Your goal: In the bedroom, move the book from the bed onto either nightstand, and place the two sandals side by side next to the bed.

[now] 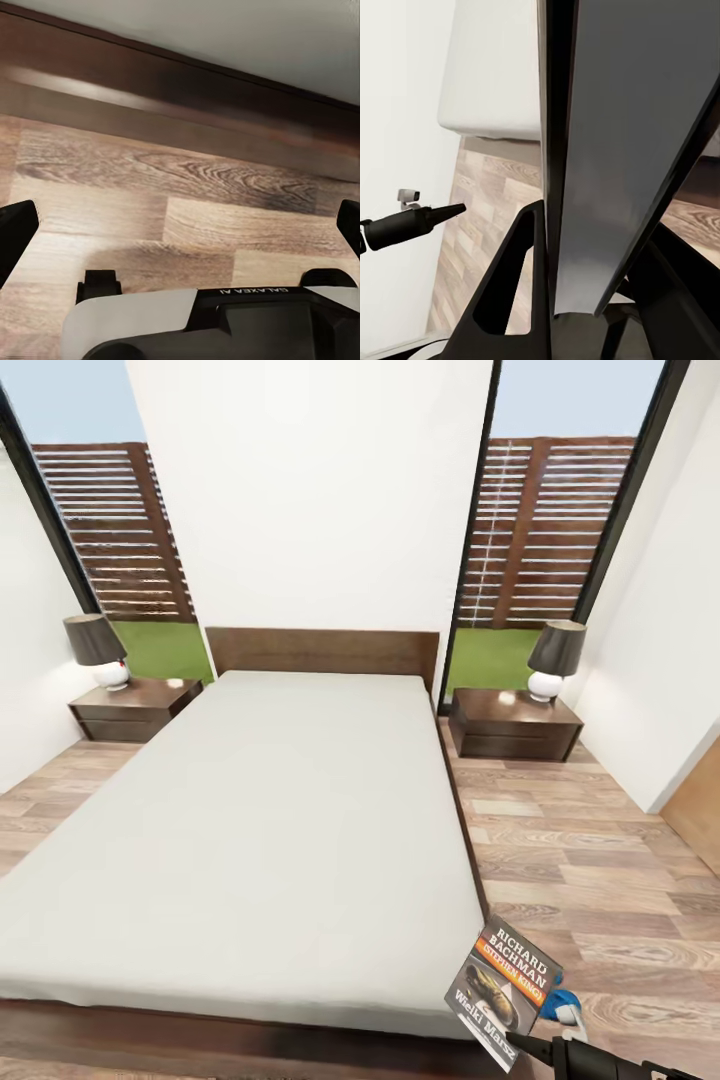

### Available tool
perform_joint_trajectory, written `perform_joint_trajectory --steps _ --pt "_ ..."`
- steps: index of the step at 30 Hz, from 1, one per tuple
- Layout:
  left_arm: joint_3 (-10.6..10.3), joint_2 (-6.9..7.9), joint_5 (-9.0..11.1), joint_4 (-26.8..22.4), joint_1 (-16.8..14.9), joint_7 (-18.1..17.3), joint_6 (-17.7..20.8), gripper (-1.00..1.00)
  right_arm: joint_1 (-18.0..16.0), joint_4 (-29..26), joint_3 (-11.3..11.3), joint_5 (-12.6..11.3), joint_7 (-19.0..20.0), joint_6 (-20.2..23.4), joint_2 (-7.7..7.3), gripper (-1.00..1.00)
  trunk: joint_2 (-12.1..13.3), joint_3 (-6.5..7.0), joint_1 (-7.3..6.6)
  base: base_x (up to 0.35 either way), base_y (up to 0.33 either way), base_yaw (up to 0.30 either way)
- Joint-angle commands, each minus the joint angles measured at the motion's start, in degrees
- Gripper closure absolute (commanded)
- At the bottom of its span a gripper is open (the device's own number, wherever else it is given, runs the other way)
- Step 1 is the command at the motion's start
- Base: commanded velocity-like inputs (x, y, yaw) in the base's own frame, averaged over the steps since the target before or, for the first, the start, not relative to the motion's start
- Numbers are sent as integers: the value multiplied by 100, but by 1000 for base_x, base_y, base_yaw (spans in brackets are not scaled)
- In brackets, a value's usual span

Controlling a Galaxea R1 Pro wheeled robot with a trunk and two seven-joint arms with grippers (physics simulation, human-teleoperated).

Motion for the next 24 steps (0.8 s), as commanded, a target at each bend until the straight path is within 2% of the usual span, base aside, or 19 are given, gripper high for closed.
perform_joint_trajectory --steps 1,24 --pt "43 0 11 11 -6 -39 1 -100 -1 2 18 -55 28 70 -1 100 -4 -6 0 0 0 270" --pt "43 -1 10 14 -6 -36 1 -100 -1 1 24 -46 18 70 6 100 -4 -6 0 0 0 287"
